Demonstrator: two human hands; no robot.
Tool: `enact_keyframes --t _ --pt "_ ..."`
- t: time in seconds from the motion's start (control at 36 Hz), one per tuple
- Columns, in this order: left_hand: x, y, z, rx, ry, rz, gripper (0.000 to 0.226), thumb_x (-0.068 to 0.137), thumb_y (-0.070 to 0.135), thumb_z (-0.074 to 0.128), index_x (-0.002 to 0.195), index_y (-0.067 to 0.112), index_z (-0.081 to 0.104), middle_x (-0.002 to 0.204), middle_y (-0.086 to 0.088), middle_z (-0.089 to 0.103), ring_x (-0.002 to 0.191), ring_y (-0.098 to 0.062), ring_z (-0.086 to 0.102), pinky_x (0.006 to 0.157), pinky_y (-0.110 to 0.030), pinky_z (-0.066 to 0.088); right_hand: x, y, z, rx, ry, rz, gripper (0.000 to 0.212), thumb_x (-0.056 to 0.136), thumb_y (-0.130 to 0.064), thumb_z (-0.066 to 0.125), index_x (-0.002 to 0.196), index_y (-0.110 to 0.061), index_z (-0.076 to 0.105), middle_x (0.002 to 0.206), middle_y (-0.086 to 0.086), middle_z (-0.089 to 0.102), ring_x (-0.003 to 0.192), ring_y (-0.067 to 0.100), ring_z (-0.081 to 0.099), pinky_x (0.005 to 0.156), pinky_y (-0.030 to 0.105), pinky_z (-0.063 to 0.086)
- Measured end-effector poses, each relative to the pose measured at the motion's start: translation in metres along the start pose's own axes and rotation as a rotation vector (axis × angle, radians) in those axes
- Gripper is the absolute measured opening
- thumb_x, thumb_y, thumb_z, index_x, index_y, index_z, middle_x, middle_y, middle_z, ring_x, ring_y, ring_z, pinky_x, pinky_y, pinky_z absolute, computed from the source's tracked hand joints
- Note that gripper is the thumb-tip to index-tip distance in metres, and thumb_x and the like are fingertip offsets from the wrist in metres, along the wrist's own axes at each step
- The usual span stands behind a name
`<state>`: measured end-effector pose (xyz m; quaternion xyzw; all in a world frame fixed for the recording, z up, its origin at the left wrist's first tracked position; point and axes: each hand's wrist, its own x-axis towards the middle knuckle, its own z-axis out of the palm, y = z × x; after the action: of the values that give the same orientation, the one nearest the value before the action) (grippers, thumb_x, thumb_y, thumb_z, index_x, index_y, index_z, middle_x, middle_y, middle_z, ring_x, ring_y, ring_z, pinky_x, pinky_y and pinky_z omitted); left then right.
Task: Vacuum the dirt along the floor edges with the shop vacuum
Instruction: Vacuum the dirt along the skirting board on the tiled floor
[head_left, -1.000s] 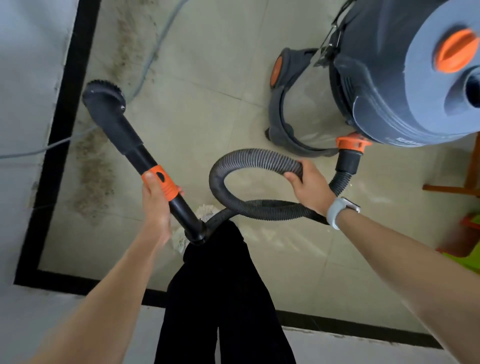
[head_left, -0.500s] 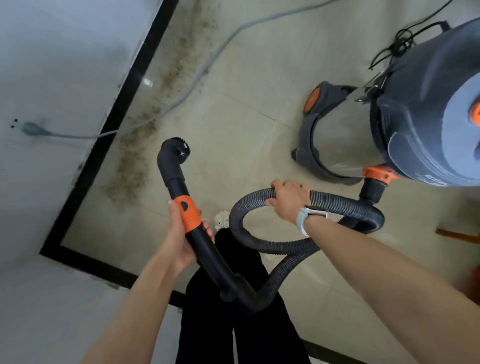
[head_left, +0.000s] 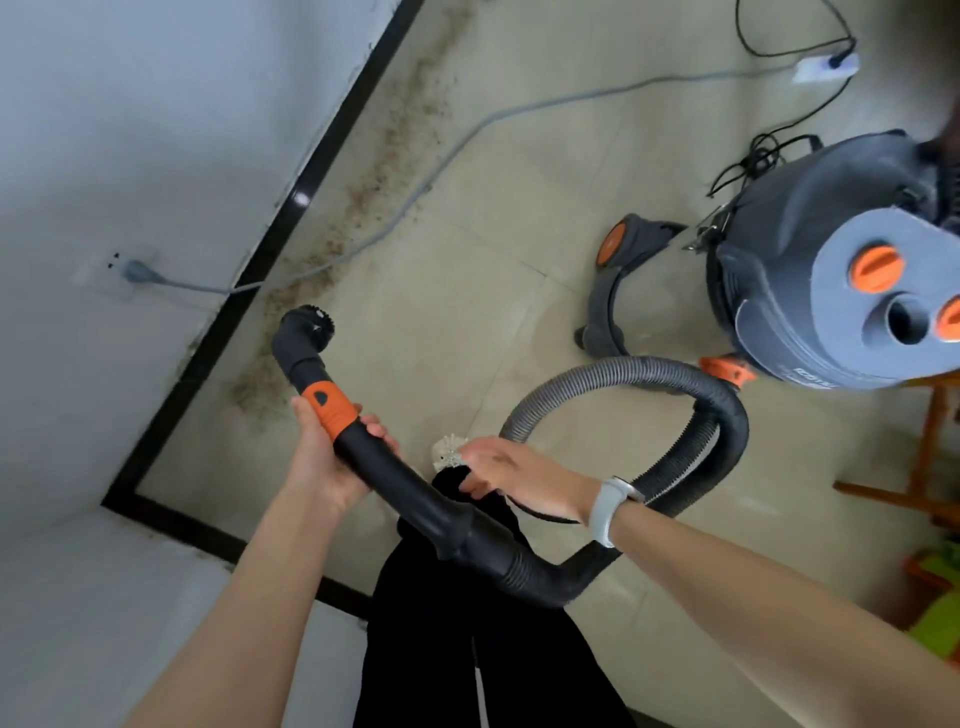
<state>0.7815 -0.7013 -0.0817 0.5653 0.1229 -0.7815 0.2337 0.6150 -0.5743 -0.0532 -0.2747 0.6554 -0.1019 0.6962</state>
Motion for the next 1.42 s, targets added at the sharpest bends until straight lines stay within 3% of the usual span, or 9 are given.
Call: enact_keyframes --t 0.39,0.56,0.69,0.89,1.0,1.14,1.22,1.31,1.42 --pt "-0.047 0.064 -0.007 -0.233 0.053 0.216 0.078 0.092 0.07 0.024 0.056 0.008 0.056 0.049 -0.005 0.052 0.041 -0.016 0.054 0.05 -0.022 0.053 -0.016 -0.116 0.023 -0.407 -0.028 -0.176 0.036 0.091 -0.042 0.06 0.117 -0.016 0.059 0.108 0.001 0.064 0.093 0.015 0.057 0.078 0.026 0.044" --pt "-0.054 0.057 0.003 0.027 0.011 0.209 0.032 0.102 0.036 0.038 0.098 0.008 0.052 0.088 -0.011 0.053 0.082 -0.02 0.054 0.088 -0.035 0.039 -0.003 -0.174 0.017 -0.63 0.003 -0.161 0.041 0.089 -0.049 0.058 0.111 -0.015 0.059 0.101 0.003 0.063 0.091 0.022 0.058 0.078 0.033 0.044" --pt "-0.06 0.077 0.017 -0.002 0.045 0.199 0.046 0.103 0.031 0.041 0.137 0.0 0.037 0.111 -0.017 0.055 0.108 -0.028 0.053 0.09 -0.036 0.04 -0.007 -0.196 0.015 -0.595 -0.085 -0.223 0.049 0.084 -0.038 0.071 0.119 -0.009 0.052 0.099 0.005 0.065 0.081 0.018 0.061 0.069 0.027 0.045" --pt "-0.048 0.12 -0.018 -0.13 0.177 0.218 0.04 0.101 0.03 0.046 0.123 -0.002 0.044 0.134 -0.017 0.051 0.116 -0.031 0.055 0.086 -0.046 0.047 0.006 -0.17 0.015 -0.451 -0.038 -0.131 0.048 0.082 -0.027 0.074 0.12 -0.016 0.047 0.086 -0.003 0.062 0.067 0.011 0.064 0.065 0.028 0.054" --pt "-0.049 0.111 -0.031 -0.23 0.258 0.212 0.05 0.099 0.023 0.052 0.143 0.007 0.034 0.135 -0.017 0.051 0.118 -0.036 0.054 0.08 -0.047 0.05 0.022 -0.178 0.019 -0.957 0.249 -0.252 0.035 0.084 -0.028 0.062 0.113 -0.019 0.045 0.09 -0.001 0.058 0.081 0.025 0.06 0.058 0.032 0.042" --pt "-0.061 0.089 -0.034 0.565 0.487 0.617 0.074 0.091 0.009 0.061 0.151 0.018 0.019 0.154 -0.01 0.024 0.139 -0.028 0.031 0.109 -0.043 0.036 0.033 -0.206 0.012 -1.092 0.166 -0.3 0.026 0.079 -0.023 0.063 0.102 -0.019 0.05 0.083 -0.003 0.055 0.079 0.023 0.058 0.06 0.03 0.037" --pt "-0.066 0.081 -0.037 1.188 0.252 0.907 0.082 0.083 -0.003 0.061 0.15 0.025 0.025 0.155 0.0 0.023 0.145 -0.02 0.018 0.12 -0.044 0.014 0.043 -0.225 0.007 -1.089 0.027 -0.213 0.021 0.075 -0.02 0.066 0.085 -0.02 0.047 0.071 -0.005 0.053 0.068 0.021 0.055 0.053 0.028 0.036" --pt "-0.058 0.076 -0.042 1.543 0.054 0.948 0.088 0.076 0.012 0.072 0.149 0.026 0.025 0.143 -0.002 0.043 0.131 -0.024 0.039 0.112 -0.05 0.028 0.054 -0.239 0.0 -0.911 -0.157 -0.115 0.018 0.073 -0.016 0.069 0.082 -0.015 0.053 0.068 0.006 0.061 0.056 0.021 0.059 0.054 0.027 0.046" --pt "-0.056 0.083 -0.037 1.513 0.125 1.035 0.064 0.075 0.017 0.078 0.13 0.012 0.044 0.111 -0.009 0.063 0.093 -0.028 0.061 0.078 -0.038 0.05 0.054 -0.248 -0.008 -0.839 -0.224 -0.112 0.027 0.078 -0.023 0.074 0.095 -0.005 0.062 0.073 0.007 0.064 0.06 0.017 0.061 0.065 0.031 0.051"
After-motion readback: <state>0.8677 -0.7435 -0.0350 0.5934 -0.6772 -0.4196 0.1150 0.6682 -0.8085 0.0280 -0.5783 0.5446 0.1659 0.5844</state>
